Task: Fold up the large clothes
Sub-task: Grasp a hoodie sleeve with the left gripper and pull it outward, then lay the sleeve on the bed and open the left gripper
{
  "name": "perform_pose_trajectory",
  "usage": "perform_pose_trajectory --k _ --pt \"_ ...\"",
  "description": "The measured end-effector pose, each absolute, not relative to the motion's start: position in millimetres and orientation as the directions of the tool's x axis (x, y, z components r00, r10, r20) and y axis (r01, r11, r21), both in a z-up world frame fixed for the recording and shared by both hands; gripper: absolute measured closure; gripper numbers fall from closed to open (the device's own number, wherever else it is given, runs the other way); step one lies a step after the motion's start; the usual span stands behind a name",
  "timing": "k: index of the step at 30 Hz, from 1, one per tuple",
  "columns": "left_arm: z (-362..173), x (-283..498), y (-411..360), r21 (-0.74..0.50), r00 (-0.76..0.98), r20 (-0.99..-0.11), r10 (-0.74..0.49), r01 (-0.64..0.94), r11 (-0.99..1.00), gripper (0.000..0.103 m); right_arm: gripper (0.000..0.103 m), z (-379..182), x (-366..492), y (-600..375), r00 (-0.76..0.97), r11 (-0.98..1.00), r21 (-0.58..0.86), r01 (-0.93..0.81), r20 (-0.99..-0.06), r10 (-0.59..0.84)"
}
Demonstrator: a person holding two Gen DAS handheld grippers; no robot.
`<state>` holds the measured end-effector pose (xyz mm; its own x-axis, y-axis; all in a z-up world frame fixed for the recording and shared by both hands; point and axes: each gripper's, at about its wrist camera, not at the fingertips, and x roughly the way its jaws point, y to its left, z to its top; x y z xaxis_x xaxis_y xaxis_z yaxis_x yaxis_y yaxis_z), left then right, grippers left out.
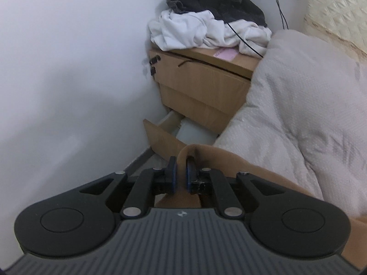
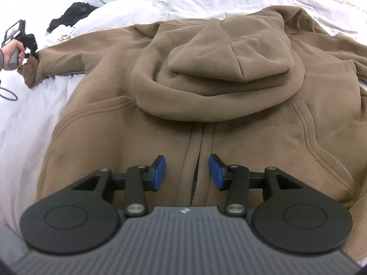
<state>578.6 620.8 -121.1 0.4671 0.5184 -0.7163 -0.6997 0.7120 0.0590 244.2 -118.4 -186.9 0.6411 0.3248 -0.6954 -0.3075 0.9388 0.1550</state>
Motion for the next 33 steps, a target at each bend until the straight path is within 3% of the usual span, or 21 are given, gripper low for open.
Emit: perform_pose_trajectory --k 1,2,3,5,6,20,33 --pt "-117.6 575.0 616.7 0.067 0.471 -0.712 0.521 -0.693 0.718 0.093 0.057 -187.1 242.8 -118.9 0.644 0.937 0.153 -0.313 -0.691 0.328" --pt "-114.0 572.7 613.2 0.069 0.474 -0.713 0.516 -0.685 0.725 0.083 0.057 -187.0 241.7 -120.1 0.646 0.935 0.154 -0.318 -0.687 0.333" --pt "-109.5 569.0 609.7 0.062 0.480 -0.724 0.495 -0.669 0.740 0.062 0.057 -186.8 240.4 -122.0 0.648 0.933 0.163 -0.320 -0.681 0.341" --pt "-100.6 560.4 601.9 0.058 0.474 -0.747 0.466 -0.652 0.756 0.036 0.057 -185.5 236.6 -127.6 0.650 0.930 0.193 -0.314 -0.670 0.359" --pt "-95.0 553.6 596.7 0.059 0.477 -0.743 0.470 -0.652 0.756 0.033 0.057 -184.1 234.8 -130.2 0.649 0.927 0.209 -0.311 -0.665 0.368" --pt "-29.5 418.5 422.6 -0.050 0.617 -0.732 0.288 -0.471 0.881 0.030 0.057 -147.3 201.9 -155.6 0.680 0.887 0.305 -0.346 -0.569 0.461" --pt "-60.1 278.9 207.0 -0.298 0.676 -0.737 -0.002 -0.321 0.899 0.030 0.057 -130.6 178.5 -208.4 0.690 0.859 0.352 -0.371 -0.514 0.509"
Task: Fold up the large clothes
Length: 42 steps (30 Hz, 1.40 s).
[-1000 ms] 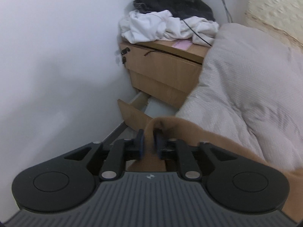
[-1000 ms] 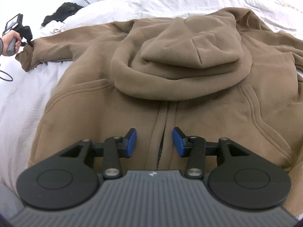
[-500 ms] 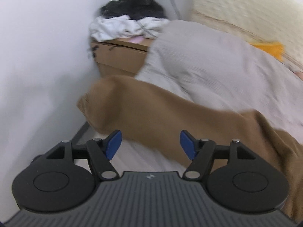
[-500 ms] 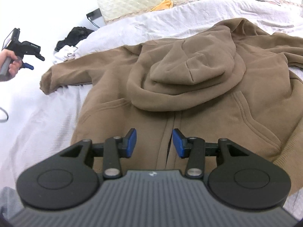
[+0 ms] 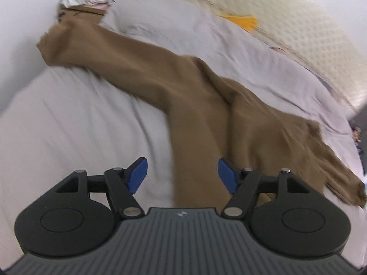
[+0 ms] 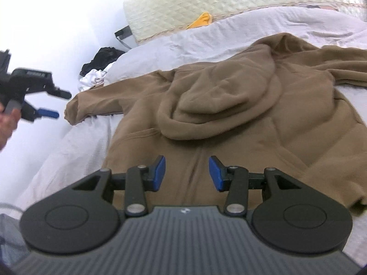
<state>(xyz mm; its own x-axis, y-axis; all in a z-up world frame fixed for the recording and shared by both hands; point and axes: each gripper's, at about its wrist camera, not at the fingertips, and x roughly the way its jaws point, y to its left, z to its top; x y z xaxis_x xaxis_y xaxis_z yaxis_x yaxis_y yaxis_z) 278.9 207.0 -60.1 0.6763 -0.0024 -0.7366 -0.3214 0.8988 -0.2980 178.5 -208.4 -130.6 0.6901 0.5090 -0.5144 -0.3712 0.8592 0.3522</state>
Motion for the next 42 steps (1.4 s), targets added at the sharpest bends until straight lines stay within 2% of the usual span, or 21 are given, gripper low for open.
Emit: perform_pose_trajectory --k 5,8,15,20,22,24,25,32,33,36,42 --pt "-89.0 246.6 140.1 -0.288 0.661 -0.750 -0.025 -0.292 0.912 0.030 0.057 -126.6 170.0 -228.4 0.712 0.878 0.328 -0.349 -0.517 0.476" --pt "-109.9 229.3 119.2 -0.354 0.641 -0.763 -0.088 -0.300 0.886 0.030 0.057 -124.6 168.1 -239.9 0.721 0.885 0.332 -0.328 -0.517 0.461" --pt "-155.6 212.6 110.6 -0.350 0.649 -0.759 -0.042 -0.353 0.868 0.030 0.056 -118.5 164.8 -270.2 0.746 0.899 0.346 -0.268 -0.516 0.421" --pt "-162.4 215.0 117.3 -0.345 0.661 -0.749 -0.038 -0.341 0.875 0.030 0.055 -122.7 175.9 -293.1 0.766 0.923 0.341 -0.179 -0.540 0.348" --pt "-161.0 212.7 121.7 -0.353 0.676 -0.736 -0.036 -0.338 0.873 0.029 0.049 -124.6 183.6 -301.1 0.770 0.923 0.358 -0.140 -0.547 0.329" --pt "-160.2 209.8 129.1 -0.353 0.678 -0.734 -0.016 -0.361 0.863 0.027 0.027 -126.7 190.1 -309.8 0.782 0.928 0.366 -0.073 -0.556 0.281" --pt "-160.0 211.1 132.7 -0.365 0.682 -0.731 -0.018 -0.369 0.855 0.027 0.022 -127.7 193.6 -314.4 0.789 0.930 0.367 -0.030 -0.563 0.248" --pt "-167.5 209.8 147.1 -0.424 0.692 -0.721 -0.050 -0.382 0.821 0.021 0.018 -145.6 223.5 -353.5 0.760 0.872 0.464 0.155 -0.620 0.194" --pt "-170.1 210.7 148.2 -0.426 0.692 -0.720 -0.050 -0.384 0.819 0.019 0.010 -150.3 228.1 -358.0 0.753 0.860 0.476 0.182 -0.630 0.190" --pt "-178.4 214.8 149.0 -0.448 0.682 -0.727 -0.073 -0.391 0.804 0.019 0.000 -166.3 238.5 -366.1 0.725 0.819 0.520 0.244 -0.658 0.202" --pt "-190.2 215.6 150.1 -0.487 0.674 -0.729 -0.121 -0.386 0.784 0.019 0.000 -207.2 250.6 -377.1 0.667 0.683 0.634 0.362 -0.688 0.284"
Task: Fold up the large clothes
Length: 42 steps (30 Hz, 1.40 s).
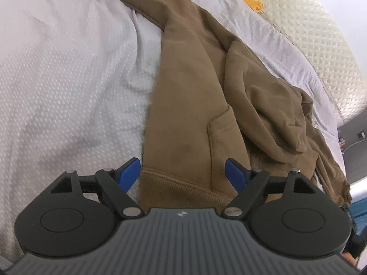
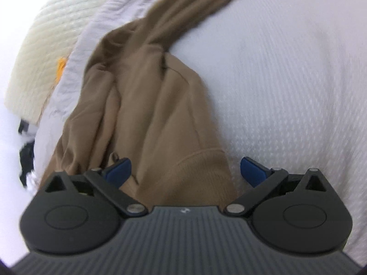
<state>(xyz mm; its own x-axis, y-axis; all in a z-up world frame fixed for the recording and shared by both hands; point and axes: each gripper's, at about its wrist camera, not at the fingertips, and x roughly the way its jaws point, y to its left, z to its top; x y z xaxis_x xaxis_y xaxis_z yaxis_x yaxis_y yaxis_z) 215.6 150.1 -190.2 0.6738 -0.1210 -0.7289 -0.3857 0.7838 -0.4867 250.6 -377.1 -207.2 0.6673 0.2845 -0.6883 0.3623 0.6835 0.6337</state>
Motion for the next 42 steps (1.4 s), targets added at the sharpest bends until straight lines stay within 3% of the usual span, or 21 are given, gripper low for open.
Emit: perform_pose_trajectory --k 7,16,19,21,24,27,31,34,36,37,39,42 --pt "-198.6 219.7 144.4 -0.516 0.673 -0.722 -0.162 -0.367 0.774 0.014 0.000 -204.6 256.2 -367.3 0.710 0.661 0.695 0.283 -0.615 0.343" --pt "-215.2 222.1 140.0 -0.543 0.635 -0.742 -0.214 -0.382 0.748 0.006 0.008 -209.7 271.2 -342.8 0.656 0.781 0.584 0.222 -0.682 0.324" --pt "-220.6 220.9 143.2 -0.578 0.623 -0.739 -0.257 -0.389 0.717 0.006 0.021 -204.4 265.4 -343.8 0.664 0.780 0.598 0.183 -0.661 0.350" --pt "-223.4 218.7 144.4 -0.589 0.619 -0.738 -0.270 -0.395 0.705 0.006 0.035 -198.6 260.5 -350.3 0.703 0.719 0.677 0.156 -0.587 0.400" --pt "-221.9 217.0 142.3 -0.609 0.620 -0.723 -0.303 -0.367 0.703 0.006 0.043 -187.5 254.9 -349.9 0.738 0.687 0.720 0.103 -0.518 0.432" --pt "-221.6 217.3 137.0 -0.625 0.610 -0.714 -0.344 -0.334 0.706 0.006 0.045 -181.4 250.9 -344.7 0.749 0.695 0.715 0.068 -0.497 0.437" --pt "-222.3 217.2 132.0 -0.603 0.604 -0.726 -0.330 -0.328 0.727 0.008 0.047 -190.3 251.1 -342.7 0.737 0.739 0.664 0.113 -0.555 0.386" --pt "-220.5 216.9 130.4 -0.576 0.598 -0.741 -0.306 -0.331 0.747 0.027 0.047 -199.9 254.6 -341.9 0.715 0.769 0.622 0.149 -0.605 0.351" --pt "-219.2 216.8 129.2 -0.556 0.594 -0.751 -0.287 -0.335 0.761 0.052 0.048 -202.1 257.2 -342.1 0.707 0.776 0.611 0.152 -0.617 0.347" --pt "-218.6 216.9 128.3 -0.552 0.595 -0.752 -0.285 -0.332 0.765 0.059 0.050 -202.9 255.5 -342.3 0.704 0.776 0.612 0.152 -0.618 0.350" --pt "-217.2 216.8 127.4 -0.550 0.603 -0.748 -0.277 -0.330 0.767 0.075 0.071 -202.8 254.7 -344.4 0.700 0.780 0.602 0.172 -0.631 0.333" --pt "-216.2 215.8 134.8 -0.600 0.623 -0.722 -0.300 -0.347 0.721 0.083 0.084 -199.9 248.1 -351.2 0.715 0.756 0.626 0.189 -0.616 0.332"
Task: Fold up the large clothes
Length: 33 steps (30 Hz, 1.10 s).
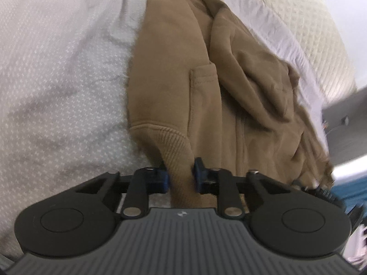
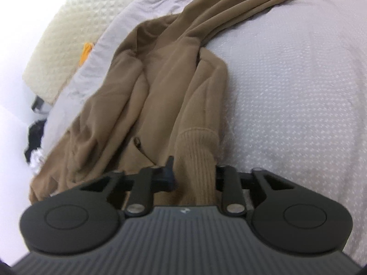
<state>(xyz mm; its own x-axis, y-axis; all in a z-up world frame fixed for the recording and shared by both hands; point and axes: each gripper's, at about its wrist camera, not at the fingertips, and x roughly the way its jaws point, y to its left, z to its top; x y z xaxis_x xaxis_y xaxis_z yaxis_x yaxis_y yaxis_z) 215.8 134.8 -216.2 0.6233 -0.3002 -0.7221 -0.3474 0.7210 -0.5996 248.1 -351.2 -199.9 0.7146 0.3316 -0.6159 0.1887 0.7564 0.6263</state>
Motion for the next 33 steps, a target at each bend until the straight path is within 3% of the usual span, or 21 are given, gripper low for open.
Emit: perform_pose_trajectory --k 4,12,19,26,31,33 --pt "-206.4 208.5 153.3 -0.676 0.658 -0.672 -0.340 -0.358 0.644 0.086 0.087 -180.6 230.1 -361.1 0.754 0.719 0.679 0.148 -0.548 0.362" --pt "-165.9 197.7 179.6 -0.696 0.709 -0.627 -0.323 -0.325 0.640 0.087 0.090 -143.8 193.1 -377.4 0.783 0.670 0.742 0.028 -0.433 0.446" --pt "-131.3 193.8 189.7 -0.676 0.721 -0.623 -0.302 -0.303 0.672 0.087 0.090 -133.7 168.1 -371.2 0.770 0.701 0.712 0.046 -0.472 0.429" --pt "-150.2 204.2 188.4 -0.545 0.610 -0.753 -0.245 -0.372 0.751 0.085 0.089 -167.7 172.0 -370.9 0.687 0.687 0.705 0.177 -0.589 0.426" --pt "-161.8 204.2 198.7 -0.548 0.577 -0.774 -0.262 -0.402 0.733 0.071 0.087 -182.0 170.8 -379.9 0.670 0.591 0.770 0.240 -0.572 0.473" --pt "-159.3 199.6 204.0 -0.543 0.573 -0.779 -0.256 -0.412 0.732 0.053 0.085 -188.2 170.2 -386.3 0.662 0.540 0.793 0.281 -0.568 0.490"
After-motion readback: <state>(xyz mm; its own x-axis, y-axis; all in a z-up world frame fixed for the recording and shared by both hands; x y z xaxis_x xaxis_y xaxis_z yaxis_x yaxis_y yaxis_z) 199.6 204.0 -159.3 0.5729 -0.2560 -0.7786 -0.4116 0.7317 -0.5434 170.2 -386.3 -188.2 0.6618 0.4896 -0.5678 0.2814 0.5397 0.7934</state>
